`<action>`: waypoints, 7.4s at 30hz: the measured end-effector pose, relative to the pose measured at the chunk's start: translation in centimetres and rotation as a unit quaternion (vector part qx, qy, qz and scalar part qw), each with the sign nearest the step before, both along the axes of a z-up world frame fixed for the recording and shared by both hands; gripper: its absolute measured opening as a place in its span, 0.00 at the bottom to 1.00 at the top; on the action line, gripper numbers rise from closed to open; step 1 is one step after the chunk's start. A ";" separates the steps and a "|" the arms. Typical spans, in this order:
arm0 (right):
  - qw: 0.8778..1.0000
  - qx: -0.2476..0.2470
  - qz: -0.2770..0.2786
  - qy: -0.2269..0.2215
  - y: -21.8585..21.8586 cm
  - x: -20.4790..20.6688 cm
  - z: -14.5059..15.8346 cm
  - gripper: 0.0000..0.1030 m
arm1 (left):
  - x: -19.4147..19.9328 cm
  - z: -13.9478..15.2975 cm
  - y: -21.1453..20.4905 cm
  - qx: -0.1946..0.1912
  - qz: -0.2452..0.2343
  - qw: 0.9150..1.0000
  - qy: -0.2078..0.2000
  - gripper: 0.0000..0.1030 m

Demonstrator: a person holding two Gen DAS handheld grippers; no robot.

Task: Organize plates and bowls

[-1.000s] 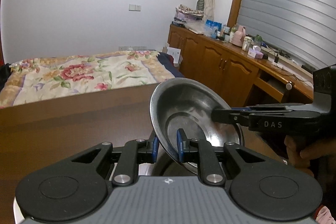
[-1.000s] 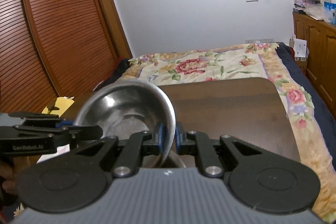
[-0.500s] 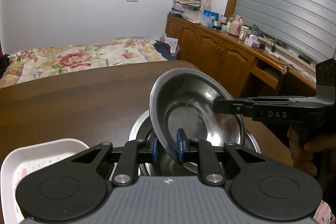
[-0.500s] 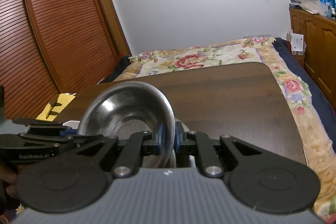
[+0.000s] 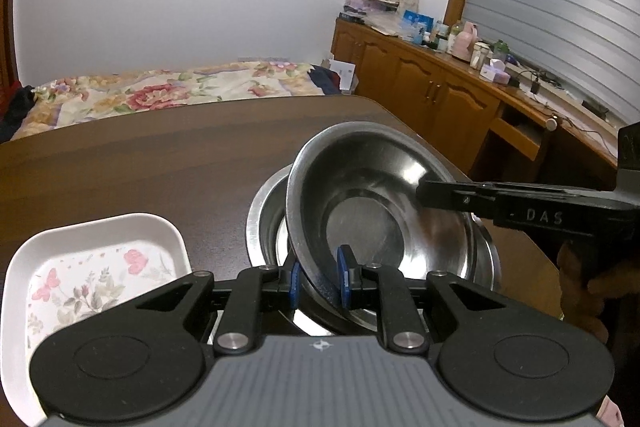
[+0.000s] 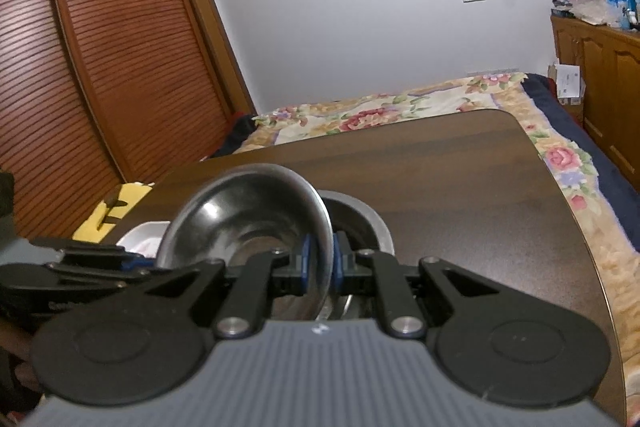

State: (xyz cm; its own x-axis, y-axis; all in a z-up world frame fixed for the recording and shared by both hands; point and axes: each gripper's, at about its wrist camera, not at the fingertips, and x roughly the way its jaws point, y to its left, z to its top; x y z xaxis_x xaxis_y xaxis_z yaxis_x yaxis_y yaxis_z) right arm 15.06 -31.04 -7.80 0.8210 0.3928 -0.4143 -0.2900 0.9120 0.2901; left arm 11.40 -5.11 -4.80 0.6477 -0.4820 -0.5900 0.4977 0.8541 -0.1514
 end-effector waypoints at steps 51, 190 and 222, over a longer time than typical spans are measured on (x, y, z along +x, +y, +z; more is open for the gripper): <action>0.992 -0.038 -0.068 -0.095 -0.6 -4.4 0.0 0.97 | -3.7 0.0 1.3 -0.014 0.091 0.991 -0.102 0.93; 0.993 -0.064 0.092 -0.035 13.0 -0.9 0.4 0.61 | -4.8 -0.3 14.8 -0.024 0.200 0.978 -0.057 0.35; 0.991 -0.092 -0.062 -0.080 7.7 -7.1 4.0 1.00 | -8.1 4.0 10.0 0.012 0.193 0.972 -0.132 1.00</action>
